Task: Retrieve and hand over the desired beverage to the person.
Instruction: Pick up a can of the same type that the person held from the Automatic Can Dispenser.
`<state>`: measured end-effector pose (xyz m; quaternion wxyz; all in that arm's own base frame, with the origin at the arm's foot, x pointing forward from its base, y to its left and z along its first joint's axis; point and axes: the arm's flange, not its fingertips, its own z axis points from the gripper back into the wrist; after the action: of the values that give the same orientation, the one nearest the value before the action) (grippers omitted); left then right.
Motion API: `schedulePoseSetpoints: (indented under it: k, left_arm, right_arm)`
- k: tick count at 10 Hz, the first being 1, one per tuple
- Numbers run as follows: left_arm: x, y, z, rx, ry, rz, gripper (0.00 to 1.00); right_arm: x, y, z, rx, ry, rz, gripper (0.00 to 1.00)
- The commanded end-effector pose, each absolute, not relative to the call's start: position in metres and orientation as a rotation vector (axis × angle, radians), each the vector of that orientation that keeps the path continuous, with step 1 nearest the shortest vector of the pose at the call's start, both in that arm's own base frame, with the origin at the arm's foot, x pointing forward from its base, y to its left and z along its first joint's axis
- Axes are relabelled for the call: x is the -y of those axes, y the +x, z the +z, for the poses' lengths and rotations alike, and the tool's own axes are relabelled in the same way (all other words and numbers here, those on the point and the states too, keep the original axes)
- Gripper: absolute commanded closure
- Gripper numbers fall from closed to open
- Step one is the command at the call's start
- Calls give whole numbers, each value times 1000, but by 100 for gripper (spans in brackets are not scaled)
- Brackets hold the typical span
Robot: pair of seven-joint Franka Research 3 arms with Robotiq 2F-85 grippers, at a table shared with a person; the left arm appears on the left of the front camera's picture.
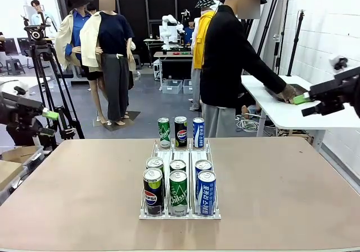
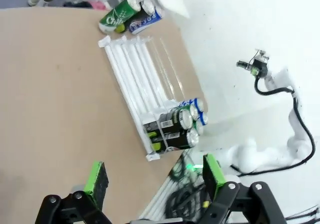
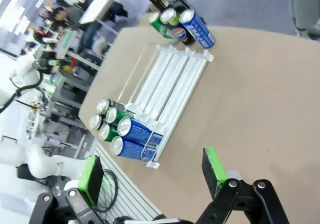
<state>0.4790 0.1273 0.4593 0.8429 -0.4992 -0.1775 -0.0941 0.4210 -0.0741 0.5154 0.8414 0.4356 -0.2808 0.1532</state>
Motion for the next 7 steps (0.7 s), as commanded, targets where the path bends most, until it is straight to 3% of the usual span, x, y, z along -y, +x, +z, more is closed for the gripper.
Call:
schedulePoseSetpoints:
  k: [1,7]
  left_arm:
    - [-135,480,489,394,-1180,-56,0]
    - [-159,480,499,377,-1220,-81,0]
  right_arm:
    - [100,428,500,619,1031,337,0]
    - [156,423,475,670,1176,233,0]
